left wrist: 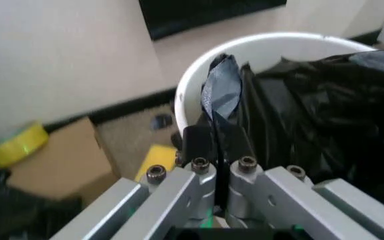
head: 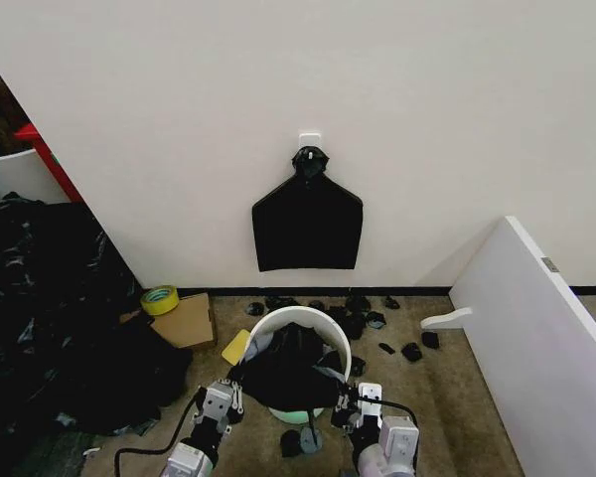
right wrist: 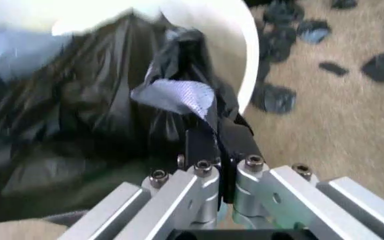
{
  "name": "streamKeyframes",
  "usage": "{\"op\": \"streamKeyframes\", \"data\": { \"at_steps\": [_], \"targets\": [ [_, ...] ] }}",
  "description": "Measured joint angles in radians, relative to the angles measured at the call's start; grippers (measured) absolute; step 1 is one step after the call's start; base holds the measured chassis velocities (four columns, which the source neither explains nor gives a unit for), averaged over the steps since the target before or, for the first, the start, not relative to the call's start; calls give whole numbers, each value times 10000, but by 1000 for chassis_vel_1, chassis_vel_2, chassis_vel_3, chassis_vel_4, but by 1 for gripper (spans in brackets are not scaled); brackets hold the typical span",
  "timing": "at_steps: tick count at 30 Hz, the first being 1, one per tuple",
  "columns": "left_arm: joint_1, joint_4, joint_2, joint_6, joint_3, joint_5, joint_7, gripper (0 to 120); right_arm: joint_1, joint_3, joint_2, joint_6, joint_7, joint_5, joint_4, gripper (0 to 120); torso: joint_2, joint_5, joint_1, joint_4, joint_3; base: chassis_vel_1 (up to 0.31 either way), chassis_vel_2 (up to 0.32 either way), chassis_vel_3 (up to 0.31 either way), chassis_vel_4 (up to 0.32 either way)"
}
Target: Place the garbage bag over the trash bin.
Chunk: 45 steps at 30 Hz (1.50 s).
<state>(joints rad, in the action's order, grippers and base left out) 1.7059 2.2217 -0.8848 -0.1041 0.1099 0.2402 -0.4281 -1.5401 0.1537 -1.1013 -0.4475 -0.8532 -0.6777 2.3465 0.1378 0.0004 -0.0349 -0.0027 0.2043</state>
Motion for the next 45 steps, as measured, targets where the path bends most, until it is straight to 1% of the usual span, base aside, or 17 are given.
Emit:
{"op": "streamKeyframes", "data": {
  "at_steps": [3,5,14,18,22,25,30,41,45],
  "targets": [
    [-162,345,165,-1096,-136,909,-469,0,86,74,216,-545,-257,-461,185,0,0,0,0,0,0,0,0,0,0],
    [-378,371,218,-1602,-225,1490,-770,0,221,161,311,-688,-327,-538,120,0,0,0,0,0,0,0,0,0,0],
    [-1033,-49,35,-2366,-626,2532,-1306,0,822,448,157,-755,-549,-426,-838,0,0,1,0,0,0,0,0,0,0],
    [-1197,-241,-21,-2451,-721,2586,-1474,0,917,556,98,-689,-586,-123,-1170,0,0,0,0,0,1,0,0,0,0],
    [-1417,-470,-62,-2535,-744,2713,-1751,0,1002,570,-19,-176,-592,391,-1589,0,0,0,0,-1,1,0,0,0,0],
    [-1444,-512,-53,-2603,-802,2743,-1826,0,1018,548,-75,4,-650,420,-1669,0,0,1,0,0,1,0,0,0,0],
    [-1561,-682,-53,-2685,-1158,2696,-1923,0,914,489,-193,542,-753,423,-1830,0,0,0,0,-1,1,0,0,0,0],
    [-1849,-1020,-84,-3028,-1405,2662,-2030,0,1040,411,-427,398,-703,420,-2466,0,0,1,0,0,1,0,0,0,0],
    [-1956,-1283,-145,-3116,-1508,2648,-2061,0,1063,415,-469,307,-567,665,-2701,0,0,0,0,0,1,0,0,0,0]
  ]
}}
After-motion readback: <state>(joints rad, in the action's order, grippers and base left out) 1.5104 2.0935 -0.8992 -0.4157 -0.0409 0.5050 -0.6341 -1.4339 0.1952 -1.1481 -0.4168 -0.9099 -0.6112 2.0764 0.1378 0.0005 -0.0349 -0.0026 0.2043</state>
